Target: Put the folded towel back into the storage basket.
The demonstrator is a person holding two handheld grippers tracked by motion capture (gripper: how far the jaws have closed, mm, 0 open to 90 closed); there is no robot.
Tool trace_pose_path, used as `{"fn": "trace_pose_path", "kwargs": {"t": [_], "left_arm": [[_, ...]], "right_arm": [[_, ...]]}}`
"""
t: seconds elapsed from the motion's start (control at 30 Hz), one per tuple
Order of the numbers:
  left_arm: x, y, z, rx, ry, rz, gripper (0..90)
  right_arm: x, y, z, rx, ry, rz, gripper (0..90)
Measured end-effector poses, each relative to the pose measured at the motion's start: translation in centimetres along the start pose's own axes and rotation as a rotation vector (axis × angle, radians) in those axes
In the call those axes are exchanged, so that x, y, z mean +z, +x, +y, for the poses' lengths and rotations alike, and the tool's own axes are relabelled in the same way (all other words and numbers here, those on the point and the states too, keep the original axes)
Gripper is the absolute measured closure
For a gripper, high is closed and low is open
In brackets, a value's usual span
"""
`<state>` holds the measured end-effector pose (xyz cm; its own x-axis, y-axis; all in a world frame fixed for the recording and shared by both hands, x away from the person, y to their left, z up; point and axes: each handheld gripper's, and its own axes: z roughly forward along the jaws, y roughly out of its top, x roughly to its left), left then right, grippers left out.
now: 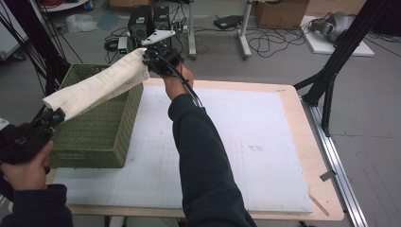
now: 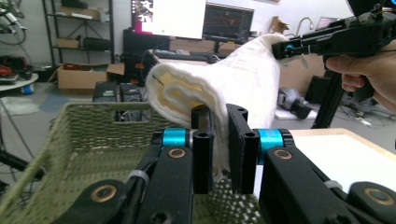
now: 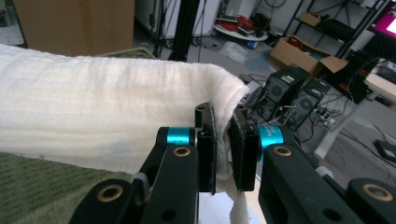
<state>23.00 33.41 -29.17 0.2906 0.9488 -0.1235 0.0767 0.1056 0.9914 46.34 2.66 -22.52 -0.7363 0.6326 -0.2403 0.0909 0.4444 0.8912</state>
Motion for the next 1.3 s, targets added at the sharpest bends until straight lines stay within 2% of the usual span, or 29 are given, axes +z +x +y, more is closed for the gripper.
{"fn": "trace_pose_path", "kwargs": {"t": [0.2,0.37,0.73,0.9,1.13,1.3], "left_arm": [[-0.6,1.7,-0.5,0.000,0.023,0.045,81.0],[-1.1,2.9,-1.2,-0.006,0.034,0.081,81.1],[-1.6,4.1,-1.8,-0.015,0.056,0.122,81.1],[-1.8,4.9,-2.3,-0.039,0.060,0.141,81.1],[-1.7,5.5,-3.0,-0.046,0.081,0.151,81.0],[-1.3,5.9,-3.5,-0.066,0.089,0.163,80.9]], "right_arm": [[2.2,1.4,1.3,-0.018,0.008,0.027,83.0],[4.0,2.5,1.4,-0.018,0.023,0.050,82.9],[6.4,3.9,1.5,-0.035,0.047,0.072,83.0],[7.2,4.5,2.1,-0.047,0.047,0.079,82.9],[8.6,5.2,1.6,-0.049,0.078,0.083,82.9],[9.3,5.4,1.1,-0.054,0.099,0.080,82.8]]}}
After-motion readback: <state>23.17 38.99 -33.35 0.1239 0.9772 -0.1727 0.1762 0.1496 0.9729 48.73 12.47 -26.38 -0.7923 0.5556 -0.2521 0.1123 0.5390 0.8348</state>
